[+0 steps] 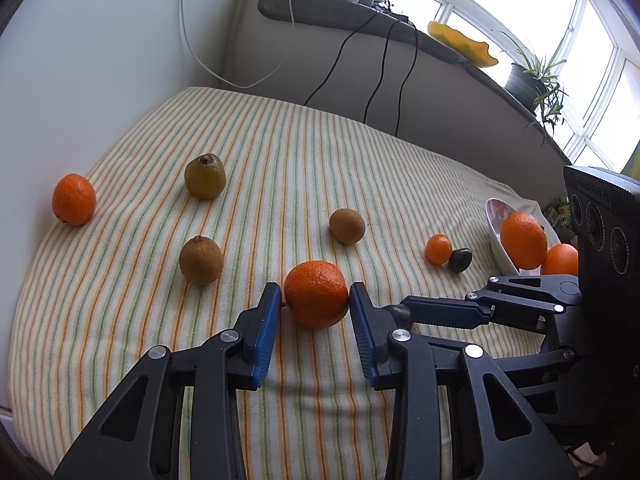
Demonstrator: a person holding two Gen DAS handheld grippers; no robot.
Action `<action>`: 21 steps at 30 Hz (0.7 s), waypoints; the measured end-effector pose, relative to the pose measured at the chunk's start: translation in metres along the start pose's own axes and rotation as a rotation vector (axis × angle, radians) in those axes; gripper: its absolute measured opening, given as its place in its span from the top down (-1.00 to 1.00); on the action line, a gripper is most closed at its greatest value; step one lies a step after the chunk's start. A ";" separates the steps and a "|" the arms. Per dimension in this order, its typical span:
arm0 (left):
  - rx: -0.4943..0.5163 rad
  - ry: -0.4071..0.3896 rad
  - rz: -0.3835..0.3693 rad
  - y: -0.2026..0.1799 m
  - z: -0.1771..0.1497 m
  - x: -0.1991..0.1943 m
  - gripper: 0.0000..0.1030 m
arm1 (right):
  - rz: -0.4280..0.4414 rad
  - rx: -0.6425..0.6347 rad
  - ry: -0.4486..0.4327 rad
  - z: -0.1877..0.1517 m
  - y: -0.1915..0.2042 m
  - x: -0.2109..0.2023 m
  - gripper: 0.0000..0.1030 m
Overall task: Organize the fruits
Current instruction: 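Carry the tangerine with the left gripper and the plum with the right gripper to the plate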
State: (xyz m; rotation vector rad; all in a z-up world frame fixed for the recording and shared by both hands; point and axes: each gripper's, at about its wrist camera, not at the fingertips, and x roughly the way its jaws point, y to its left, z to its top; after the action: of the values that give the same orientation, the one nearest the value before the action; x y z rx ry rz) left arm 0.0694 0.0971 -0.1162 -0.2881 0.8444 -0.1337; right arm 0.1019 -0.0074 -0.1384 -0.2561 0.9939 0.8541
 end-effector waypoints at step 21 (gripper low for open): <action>0.000 -0.031 -0.030 -0.015 0.007 -0.009 0.40 | -0.004 0.055 -0.071 -0.015 -0.012 -0.034 0.50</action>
State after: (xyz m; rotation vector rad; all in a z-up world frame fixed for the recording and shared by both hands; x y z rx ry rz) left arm 0.0693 0.0858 -0.1006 -0.3022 0.8090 -0.1570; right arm 0.0919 -0.0409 -0.1214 -0.1797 0.9485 0.8254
